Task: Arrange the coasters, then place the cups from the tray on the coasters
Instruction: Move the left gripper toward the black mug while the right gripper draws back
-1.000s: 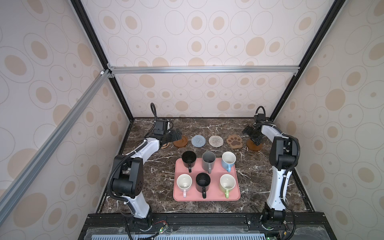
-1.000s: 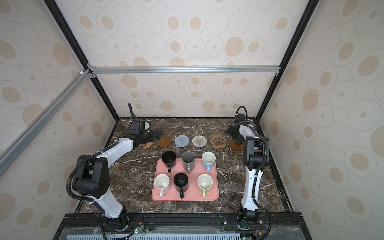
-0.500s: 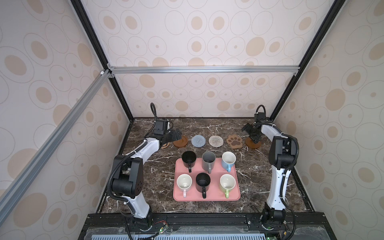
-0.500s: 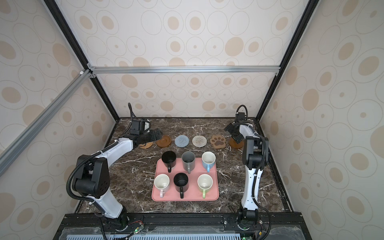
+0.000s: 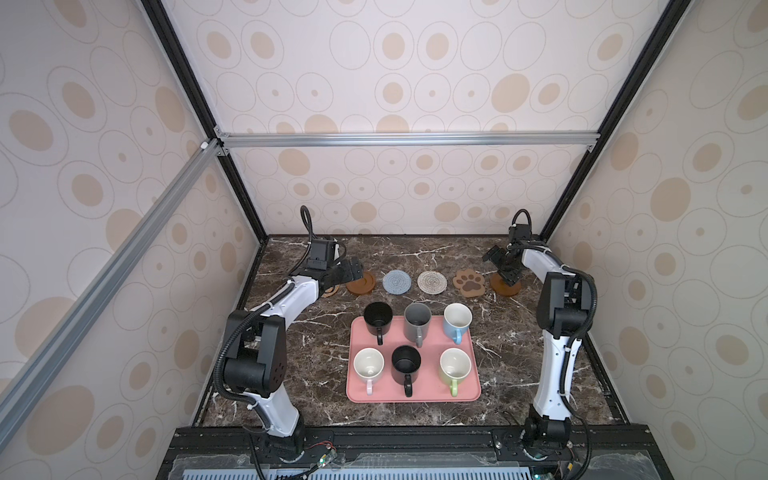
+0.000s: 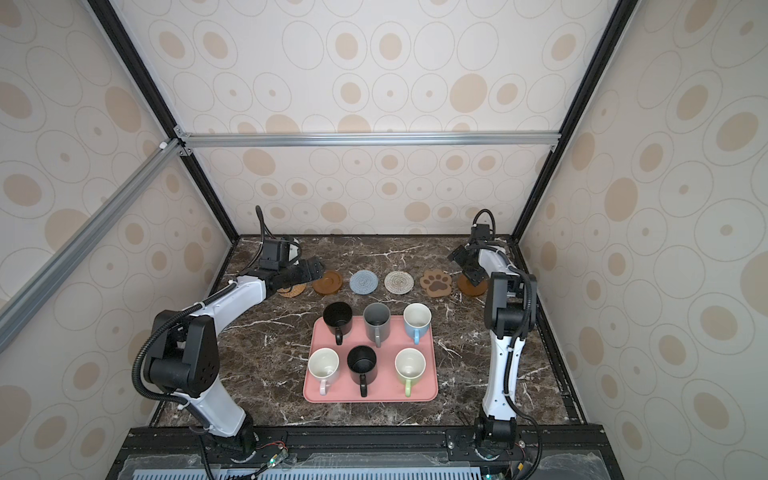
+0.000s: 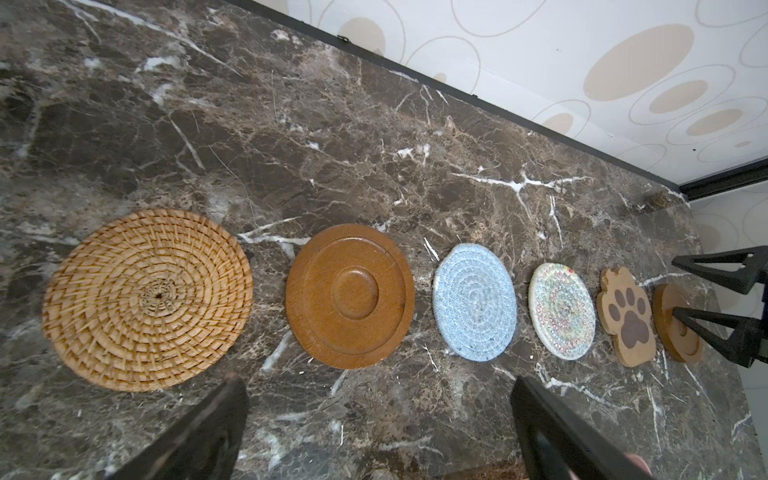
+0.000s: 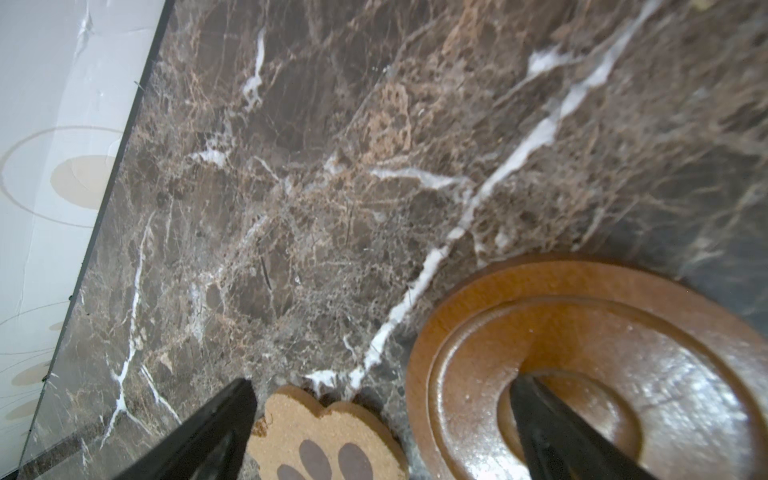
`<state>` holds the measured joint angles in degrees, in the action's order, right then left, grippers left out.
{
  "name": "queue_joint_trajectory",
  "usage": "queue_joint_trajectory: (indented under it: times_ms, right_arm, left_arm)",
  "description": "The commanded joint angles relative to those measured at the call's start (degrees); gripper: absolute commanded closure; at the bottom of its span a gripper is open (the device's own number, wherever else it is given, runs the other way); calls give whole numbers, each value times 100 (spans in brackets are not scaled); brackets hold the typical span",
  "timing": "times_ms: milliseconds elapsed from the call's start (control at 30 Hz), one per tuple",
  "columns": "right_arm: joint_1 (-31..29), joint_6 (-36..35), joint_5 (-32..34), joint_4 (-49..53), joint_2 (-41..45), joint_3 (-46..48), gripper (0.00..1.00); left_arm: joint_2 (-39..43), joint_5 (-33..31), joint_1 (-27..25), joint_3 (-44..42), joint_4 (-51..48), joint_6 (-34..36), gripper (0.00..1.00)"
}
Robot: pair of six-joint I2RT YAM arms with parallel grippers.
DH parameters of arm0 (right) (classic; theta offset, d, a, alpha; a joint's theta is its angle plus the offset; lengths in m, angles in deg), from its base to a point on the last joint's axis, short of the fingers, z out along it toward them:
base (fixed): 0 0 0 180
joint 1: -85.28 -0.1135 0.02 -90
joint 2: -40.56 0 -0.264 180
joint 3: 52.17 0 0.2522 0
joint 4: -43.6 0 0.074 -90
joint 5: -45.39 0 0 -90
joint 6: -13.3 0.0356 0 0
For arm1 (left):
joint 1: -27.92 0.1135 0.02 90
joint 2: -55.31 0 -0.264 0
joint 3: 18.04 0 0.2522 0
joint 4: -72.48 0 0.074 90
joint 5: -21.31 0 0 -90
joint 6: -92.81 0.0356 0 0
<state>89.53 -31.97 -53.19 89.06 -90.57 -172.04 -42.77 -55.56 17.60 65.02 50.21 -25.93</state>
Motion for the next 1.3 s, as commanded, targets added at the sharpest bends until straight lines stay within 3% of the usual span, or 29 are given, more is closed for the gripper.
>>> queue_joint_trajectory:
  times_ms: [0, 367, 700, 967, 1267]
  right_arm:
    - [-10, 9, -79, 106, 14, 31, 0]
    - [-17, -273, 31, 347, 746, 157, 0]
    - [-59, -910, -137, 700, 1531, 551, 0]
    - [-426, -1536, -111, 1943, 1858, 284, 0]
    - [-925, -1777, -95, 1351, 2742, 1245, 0]
  left_arm:
    - [224, -125, 31, -21, 70, -50, 0]
    - [458, 36, 27, -339, 357, -177, 0]
    - [873, -277, 23, -835, 708, -602, 0]
    - [1216, -615, 22, -655, 183, -1059, 0]
    - [1967, -860, 13, -1245, 243, -658, 0]
